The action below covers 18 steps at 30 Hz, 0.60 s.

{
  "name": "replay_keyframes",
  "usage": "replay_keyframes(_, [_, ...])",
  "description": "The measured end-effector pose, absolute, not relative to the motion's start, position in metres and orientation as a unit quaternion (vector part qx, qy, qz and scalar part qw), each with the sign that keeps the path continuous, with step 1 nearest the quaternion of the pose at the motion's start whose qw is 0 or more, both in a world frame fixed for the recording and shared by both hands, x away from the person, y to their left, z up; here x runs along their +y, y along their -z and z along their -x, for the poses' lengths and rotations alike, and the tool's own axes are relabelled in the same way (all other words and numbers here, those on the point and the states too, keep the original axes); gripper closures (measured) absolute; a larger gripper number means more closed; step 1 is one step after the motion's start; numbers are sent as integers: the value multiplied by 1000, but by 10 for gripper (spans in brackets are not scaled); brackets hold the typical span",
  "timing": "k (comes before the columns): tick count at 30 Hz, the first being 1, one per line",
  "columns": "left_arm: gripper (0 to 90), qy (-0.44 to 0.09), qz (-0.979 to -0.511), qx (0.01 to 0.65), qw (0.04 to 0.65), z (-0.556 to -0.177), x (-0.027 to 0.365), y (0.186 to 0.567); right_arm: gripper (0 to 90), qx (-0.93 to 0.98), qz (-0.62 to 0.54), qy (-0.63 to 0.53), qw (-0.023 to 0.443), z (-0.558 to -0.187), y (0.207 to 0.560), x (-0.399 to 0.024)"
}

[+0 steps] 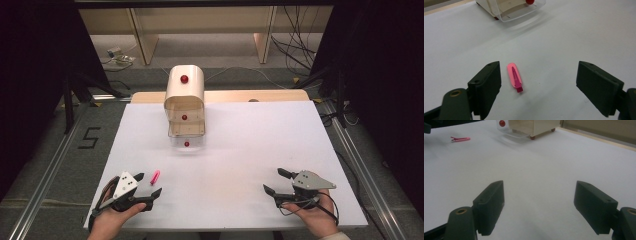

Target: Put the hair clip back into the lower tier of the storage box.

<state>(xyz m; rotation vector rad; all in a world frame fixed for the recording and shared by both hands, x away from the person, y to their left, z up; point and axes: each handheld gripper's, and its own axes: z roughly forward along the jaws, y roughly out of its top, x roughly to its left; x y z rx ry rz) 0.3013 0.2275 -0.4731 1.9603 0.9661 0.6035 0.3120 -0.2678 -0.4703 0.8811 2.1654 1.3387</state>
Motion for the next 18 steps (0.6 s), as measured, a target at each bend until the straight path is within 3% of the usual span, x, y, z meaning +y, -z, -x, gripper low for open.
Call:
replay_keyframes(5, [199,-243,-786,388,415,-303,227,474,253,784,-318,-483,226,-310,469,-268])
replay_keyframes(15, [295,-245,-794,394,393,-311,224,480,256,785,-319,-482,224,-311,470,-267])
replay_keyframes(18, [362,-242,-793,405,386,-319,225,484,256,786,-317,-482,223,-312,470,-265])
